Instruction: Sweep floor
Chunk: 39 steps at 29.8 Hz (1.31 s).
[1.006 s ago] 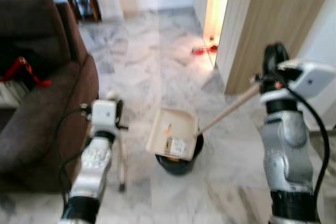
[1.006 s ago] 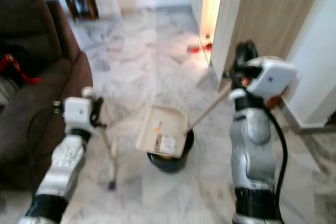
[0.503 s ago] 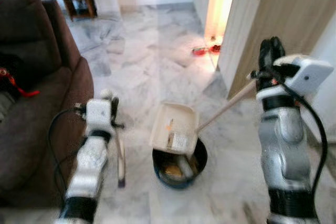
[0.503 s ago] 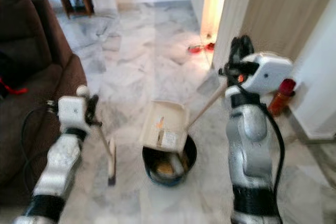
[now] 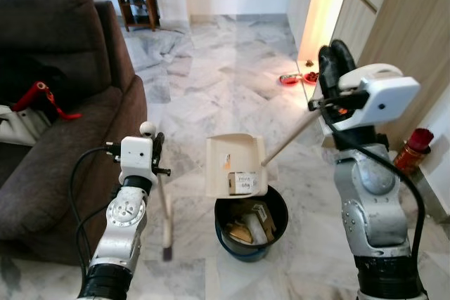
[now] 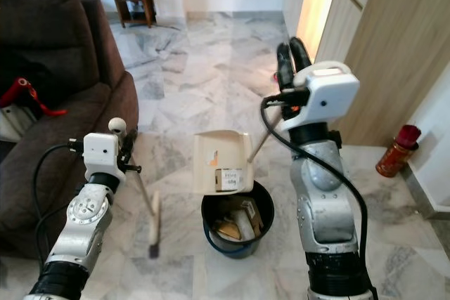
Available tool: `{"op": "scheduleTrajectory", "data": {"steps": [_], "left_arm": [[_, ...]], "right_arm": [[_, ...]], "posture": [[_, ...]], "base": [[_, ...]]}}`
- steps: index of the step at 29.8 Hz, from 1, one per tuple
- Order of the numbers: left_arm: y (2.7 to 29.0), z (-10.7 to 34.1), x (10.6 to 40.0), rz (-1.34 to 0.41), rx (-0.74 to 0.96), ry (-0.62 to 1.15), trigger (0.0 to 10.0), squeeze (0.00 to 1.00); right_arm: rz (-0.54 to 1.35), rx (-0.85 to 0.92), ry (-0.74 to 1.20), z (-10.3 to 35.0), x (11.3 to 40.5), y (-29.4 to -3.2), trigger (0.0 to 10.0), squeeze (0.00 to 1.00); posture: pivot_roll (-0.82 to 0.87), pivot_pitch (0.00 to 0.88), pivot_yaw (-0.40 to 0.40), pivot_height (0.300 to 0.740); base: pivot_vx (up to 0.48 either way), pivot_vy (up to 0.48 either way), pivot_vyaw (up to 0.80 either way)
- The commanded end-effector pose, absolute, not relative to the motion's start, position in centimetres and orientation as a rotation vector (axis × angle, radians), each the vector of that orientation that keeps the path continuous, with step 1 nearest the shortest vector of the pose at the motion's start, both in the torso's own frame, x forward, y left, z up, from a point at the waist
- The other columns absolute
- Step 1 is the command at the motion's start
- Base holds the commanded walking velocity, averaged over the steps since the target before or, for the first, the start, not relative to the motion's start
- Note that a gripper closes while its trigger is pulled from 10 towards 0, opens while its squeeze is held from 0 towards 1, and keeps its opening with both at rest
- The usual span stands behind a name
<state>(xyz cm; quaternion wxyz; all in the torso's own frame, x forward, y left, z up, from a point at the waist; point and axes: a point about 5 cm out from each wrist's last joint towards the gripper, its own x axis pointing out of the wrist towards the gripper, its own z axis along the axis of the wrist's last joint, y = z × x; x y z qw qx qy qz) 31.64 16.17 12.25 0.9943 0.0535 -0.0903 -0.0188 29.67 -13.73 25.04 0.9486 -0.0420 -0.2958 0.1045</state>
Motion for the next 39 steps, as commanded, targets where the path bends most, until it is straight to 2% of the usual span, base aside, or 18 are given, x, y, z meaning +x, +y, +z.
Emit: {"op": "scheduleTrajectory", "data": {"steps": [1, 7, 12, 22, 39], "left_arm": [[16.2, 14.0, 31.9, -0.044, 0.116, -0.266, 10.0, 0.00], [16.1, 14.0, 31.9, -0.051, 0.115, -0.266, 10.0, 0.00], [16.0, 14.0, 31.9, -0.055, 0.116, -0.268, 10.0, 0.00], [16.0, 14.0, 32.0, -0.060, 0.111, -0.270, 10.0, 0.00], [15.8, 14.0, 32.1, -0.064, 0.106, -0.271, 10.0, 0.00]], "right_arm": [[0.228, -0.129, -0.742, 27.4, 28.4, -13.3, 10.0, 0.00], [0.284, -0.264, -0.749, 27.0, 27.8, -12.2, 10.0, 0.00], [0.310, -0.291, -0.743, 26.7, 27.4, -11.6, 10.0, 0.00], [0.433, -0.467, -0.720, 25.5, 25.5, -9.7, 10.0, 0.00], [0.508, -0.547, -0.697, 25.0, 24.5, -8.8, 10.0, 0.00]], "posture": [[-0.09, 0.000, 0.029, 0.740], [-0.09, 0.000, 0.030, 0.740], [-0.09, 0.000, 0.030, 0.740], [-0.10, 0.000, 0.032, 0.740], [-0.10, 0.000, 0.027, 0.740]], "base": [[0.000, 0.000, 0.00], [0.000, 0.000, 0.00], [0.000, 0.000, 0.00], [0.000, 0.000, 0.00], [0.000, 0.000, 0.00]]}}
